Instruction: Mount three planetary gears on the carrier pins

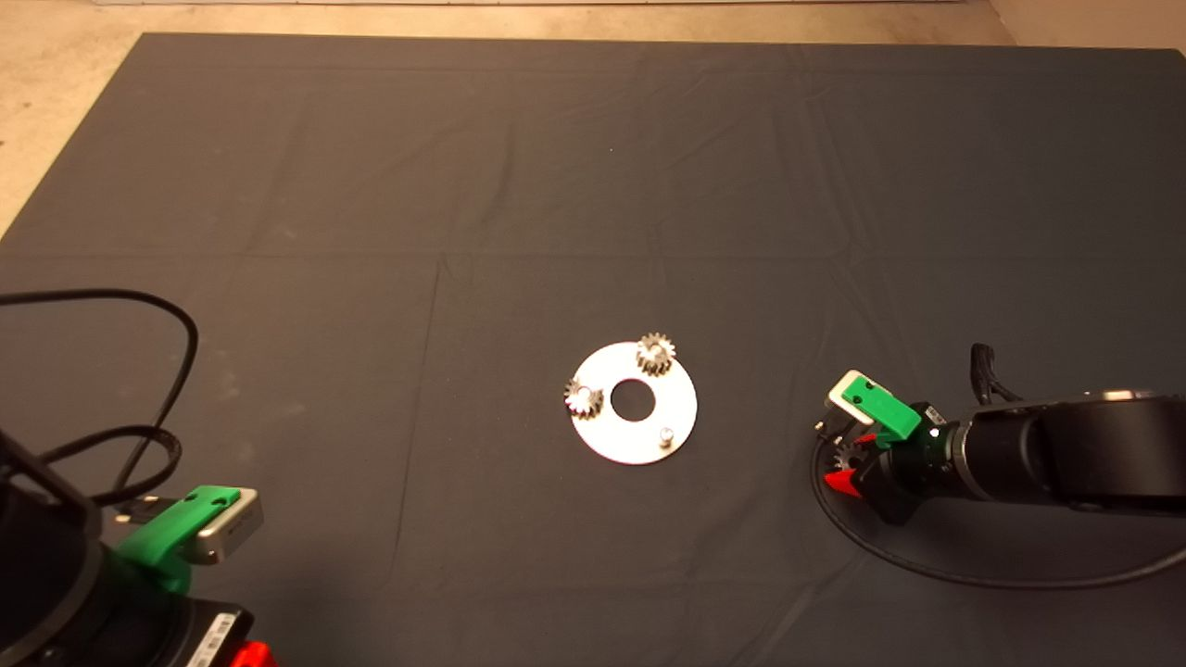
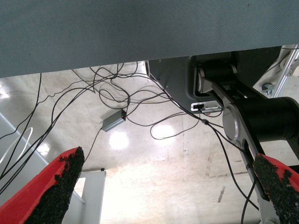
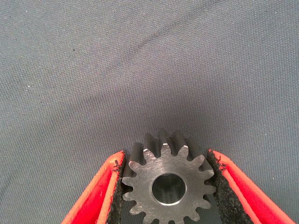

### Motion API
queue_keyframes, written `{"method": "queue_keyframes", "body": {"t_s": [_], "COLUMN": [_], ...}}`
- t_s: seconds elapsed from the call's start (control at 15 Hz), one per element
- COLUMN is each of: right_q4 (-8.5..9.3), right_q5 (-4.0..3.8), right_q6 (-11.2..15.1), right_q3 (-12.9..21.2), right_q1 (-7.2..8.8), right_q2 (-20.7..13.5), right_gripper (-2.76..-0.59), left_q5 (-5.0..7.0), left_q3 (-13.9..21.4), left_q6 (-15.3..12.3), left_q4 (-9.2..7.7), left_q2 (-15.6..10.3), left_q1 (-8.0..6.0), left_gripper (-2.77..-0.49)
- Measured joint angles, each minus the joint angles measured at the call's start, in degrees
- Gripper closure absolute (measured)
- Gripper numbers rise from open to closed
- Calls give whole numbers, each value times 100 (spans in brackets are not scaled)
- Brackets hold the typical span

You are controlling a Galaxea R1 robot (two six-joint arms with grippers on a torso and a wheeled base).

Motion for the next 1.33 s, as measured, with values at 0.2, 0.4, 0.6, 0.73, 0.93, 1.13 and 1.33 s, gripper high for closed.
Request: {"method": "queue_keyframes", "body": {"t_s": [0.2,0.4,0.6,0.73,0.93,1.13,1.33], "right_q4": [-1,-2,-2,-5,0,5,22], "right_q5": [-1,0,0,-20,-28,-105,-122], "right_q6": [1,9,54,141,218,383,463], "right_q3": [-2,-2,0,33,282,302,302], "right_q1": [0,0,0,7,324,728,785], "right_q2": [0,0,0,0,2,191,724], "right_gripper": [-117,-115,-112,-112,-111,-110,-110], "left_q5": [-1,0,0,0,0,0,0], "left_q3": [0,0,0,0,0,0,0], "left_q6": [0,0,0,-2,-2,-2,-2], "left_q4": [0,0,0,0,0,0,0], "left_q2": [0,0,0,0,0,0,0], "left_q1": [1,1,0,1,1,1,1], "left_gripper": [-262,-262,-262,-262,-262,-262,-262]}}
